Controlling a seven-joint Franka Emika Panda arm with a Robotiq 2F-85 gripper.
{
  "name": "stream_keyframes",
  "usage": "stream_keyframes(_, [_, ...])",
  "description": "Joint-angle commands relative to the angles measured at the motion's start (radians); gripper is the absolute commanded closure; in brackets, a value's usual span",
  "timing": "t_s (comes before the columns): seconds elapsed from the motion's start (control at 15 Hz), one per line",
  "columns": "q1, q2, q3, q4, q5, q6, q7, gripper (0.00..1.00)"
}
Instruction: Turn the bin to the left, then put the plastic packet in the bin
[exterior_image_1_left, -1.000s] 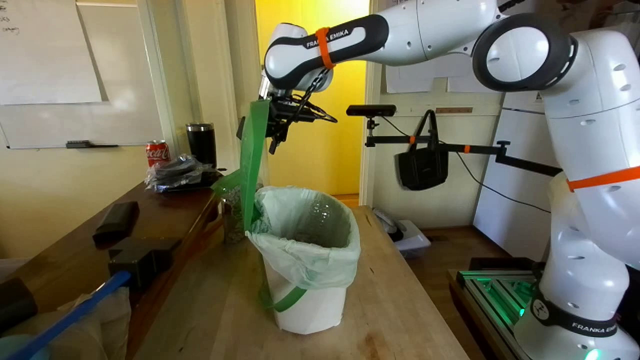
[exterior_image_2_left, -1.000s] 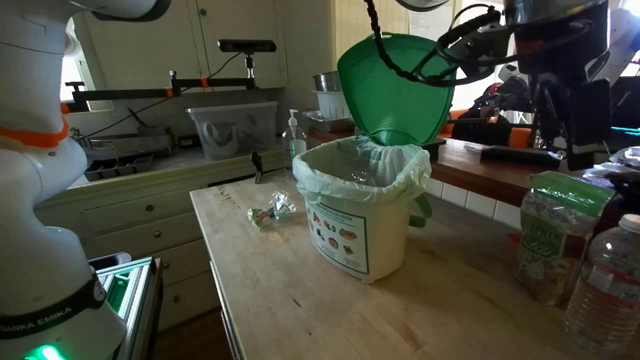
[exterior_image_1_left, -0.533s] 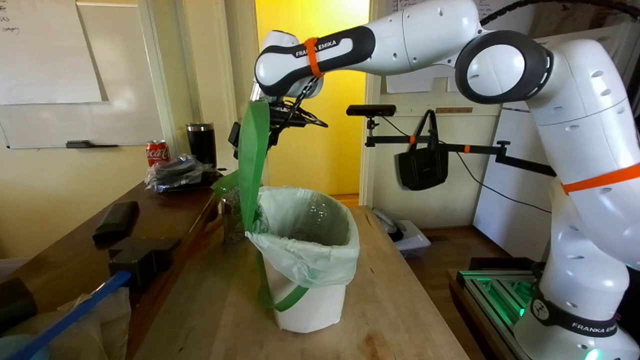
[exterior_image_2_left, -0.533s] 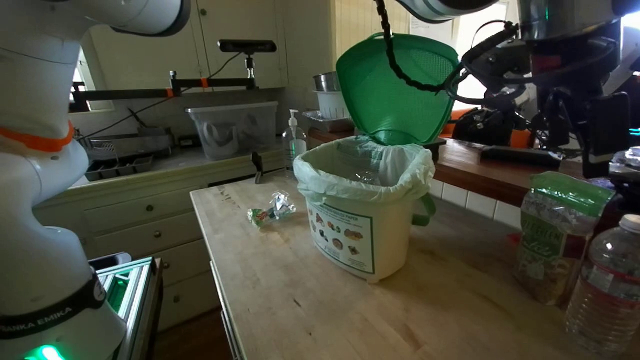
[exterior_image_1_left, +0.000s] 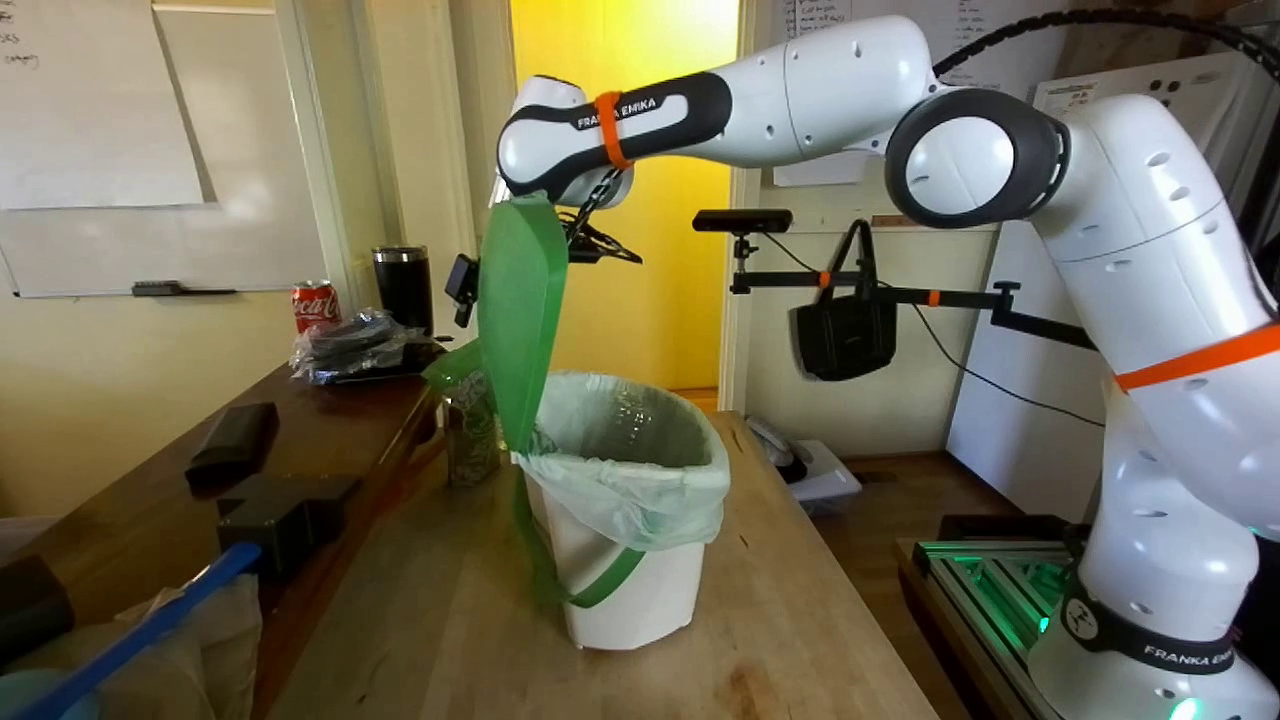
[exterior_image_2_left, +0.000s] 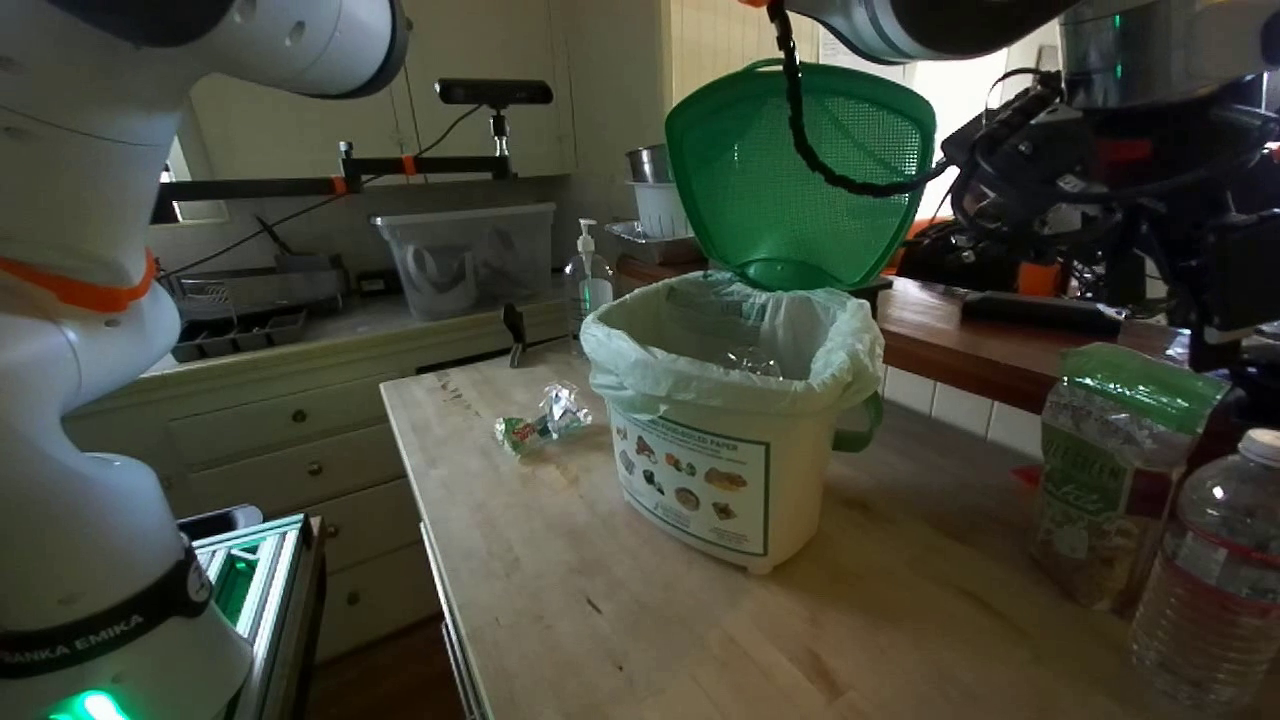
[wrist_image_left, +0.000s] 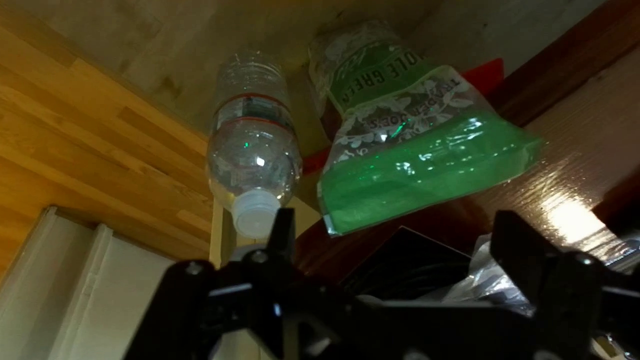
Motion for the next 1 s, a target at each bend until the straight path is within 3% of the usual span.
stream_keyframes(0.0, [-0.024, 0.056, 0.020, 0.068, 0.053, -0.006, 0.043, 0.00])
stream_keyframes(0.93, [-0.016, 0.098, 0.024, 0.059, 0.086, 0.040, 0.149, 0.00])
